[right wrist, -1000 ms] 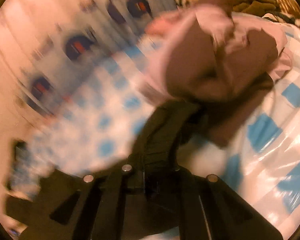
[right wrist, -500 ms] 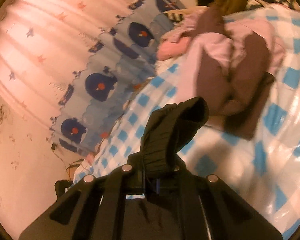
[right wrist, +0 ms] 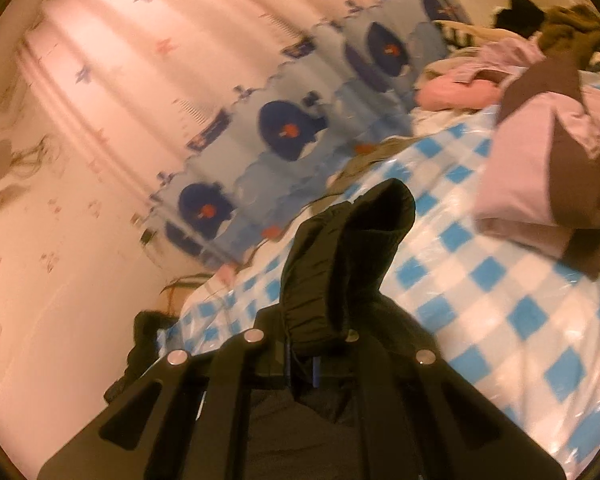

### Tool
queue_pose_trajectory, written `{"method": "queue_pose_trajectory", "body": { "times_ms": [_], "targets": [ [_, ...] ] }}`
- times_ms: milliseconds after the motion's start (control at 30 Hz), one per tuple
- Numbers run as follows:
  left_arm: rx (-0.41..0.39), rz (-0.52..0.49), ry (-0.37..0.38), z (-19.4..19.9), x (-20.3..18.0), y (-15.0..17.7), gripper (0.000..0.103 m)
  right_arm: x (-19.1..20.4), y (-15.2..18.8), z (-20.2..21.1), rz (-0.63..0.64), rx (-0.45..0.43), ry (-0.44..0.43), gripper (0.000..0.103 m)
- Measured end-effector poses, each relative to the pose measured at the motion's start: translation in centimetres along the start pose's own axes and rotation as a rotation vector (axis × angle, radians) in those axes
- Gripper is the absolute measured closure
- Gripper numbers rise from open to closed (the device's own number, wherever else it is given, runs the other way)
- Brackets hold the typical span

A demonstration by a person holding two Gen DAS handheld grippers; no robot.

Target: Fold large clothes

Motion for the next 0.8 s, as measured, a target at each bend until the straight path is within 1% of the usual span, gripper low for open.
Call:
{"method": "queue_pose_trajectory", "body": {
  "times_ms": [267, 467, 567, 800],
  "targets": [
    [-0.025, -0.059, -0.021, 0.3, 0.1, -0.8, 0.007, 10.1, 4.5, -1.8, 0.061, 0.066, -0.131, 0.095],
    [-0.028, -0.033, -0.009, 0.5, 0.9, -1.1, 0.007, 16.1, 8.4, -3.3, 0.088, 0.136, -0.221, 0.095],
    [-0.033, -0.023, -0.01, 0.7, 1.2, -1.3, 0.007, 18.7, 10.5, -3.9, 0.107, 0.171, -0.257, 0.095],
    [-0.043, 0.011, -0.004, 1.0, 2.3, -1.8, 0.007, 22.3, 15.0, -5.1, 0.143, 0.236, -0.308, 0.095]
  ]
}}
Point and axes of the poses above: each gripper's, at about its wrist camera, not at the fingertips, and z roughly against the way its jaws point, x to its left, y to its underside, the point moved 8 cm from there along -z, roughly the way its jaws point, and after that the axes turned 14 degrees about -x, right-handed, at the moved point
